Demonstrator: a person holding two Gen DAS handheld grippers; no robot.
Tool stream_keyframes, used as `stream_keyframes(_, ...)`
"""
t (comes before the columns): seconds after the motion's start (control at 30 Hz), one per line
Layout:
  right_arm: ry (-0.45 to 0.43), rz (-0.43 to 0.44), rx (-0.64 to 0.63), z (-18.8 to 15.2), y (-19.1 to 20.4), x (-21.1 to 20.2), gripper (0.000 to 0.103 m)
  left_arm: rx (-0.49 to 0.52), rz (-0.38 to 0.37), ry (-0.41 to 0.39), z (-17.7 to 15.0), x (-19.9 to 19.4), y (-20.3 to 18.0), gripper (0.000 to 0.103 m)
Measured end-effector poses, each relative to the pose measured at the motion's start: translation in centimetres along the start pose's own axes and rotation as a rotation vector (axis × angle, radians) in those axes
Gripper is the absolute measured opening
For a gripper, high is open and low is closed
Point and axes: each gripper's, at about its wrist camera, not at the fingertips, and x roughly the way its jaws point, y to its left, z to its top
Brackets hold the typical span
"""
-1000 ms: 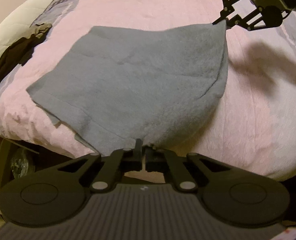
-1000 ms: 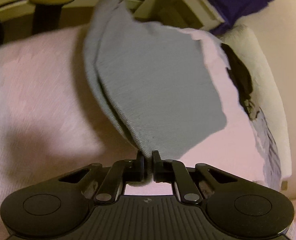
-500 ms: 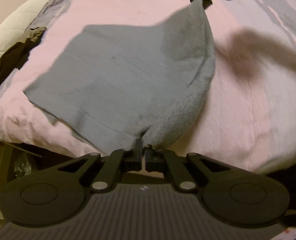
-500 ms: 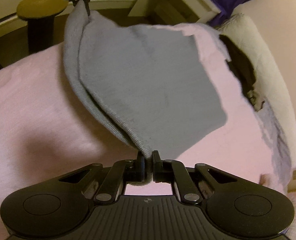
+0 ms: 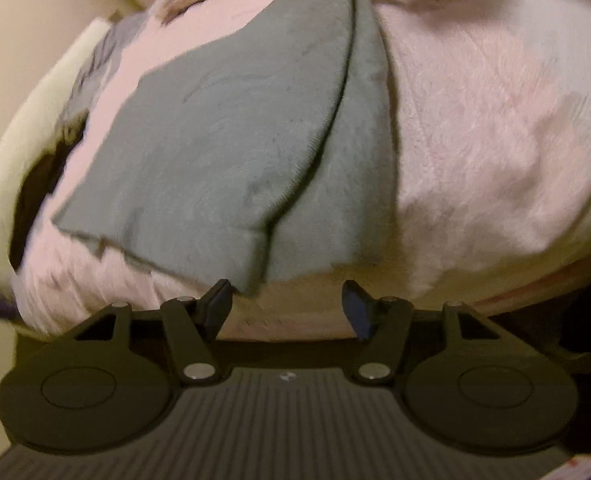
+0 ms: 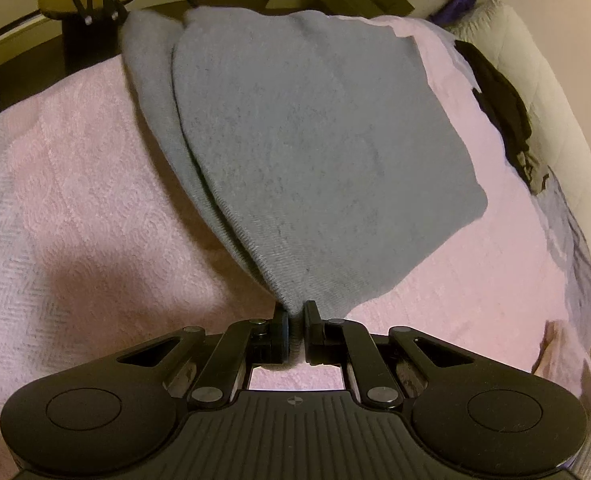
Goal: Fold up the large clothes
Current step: 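Lift the skirt with both grippers and fold it over in half, laying it down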
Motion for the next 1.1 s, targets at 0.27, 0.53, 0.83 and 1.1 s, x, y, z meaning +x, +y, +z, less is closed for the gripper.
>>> stream_keyframes(0.27,0.007,-0.002,0.025,1.0,-1.0,-0.4,0.003,0.003,0.015,-0.055,0.4,-1.6,0.6,0.074)
stream_keyframes(0.53,0.003,-0.021,0.049,1.0,-1.8,-0.7,0.003,0.080,0.070,-0.075,0.3,1.2,-1.0,0.080)
stream_keyframes(0.83,0.003,-0.023,0.066,1.5,-2.7,-1.4,0.003,-0.003,0.035,-0.180,0.5,0.8,3.1,0.050)
stream_keyframes(1.1,0.003,-0.029,0.068,1.7,-3.0,-2.0,0.003,0.042,-0.089,-0.134,1.6,0.7,4.1,0.018)
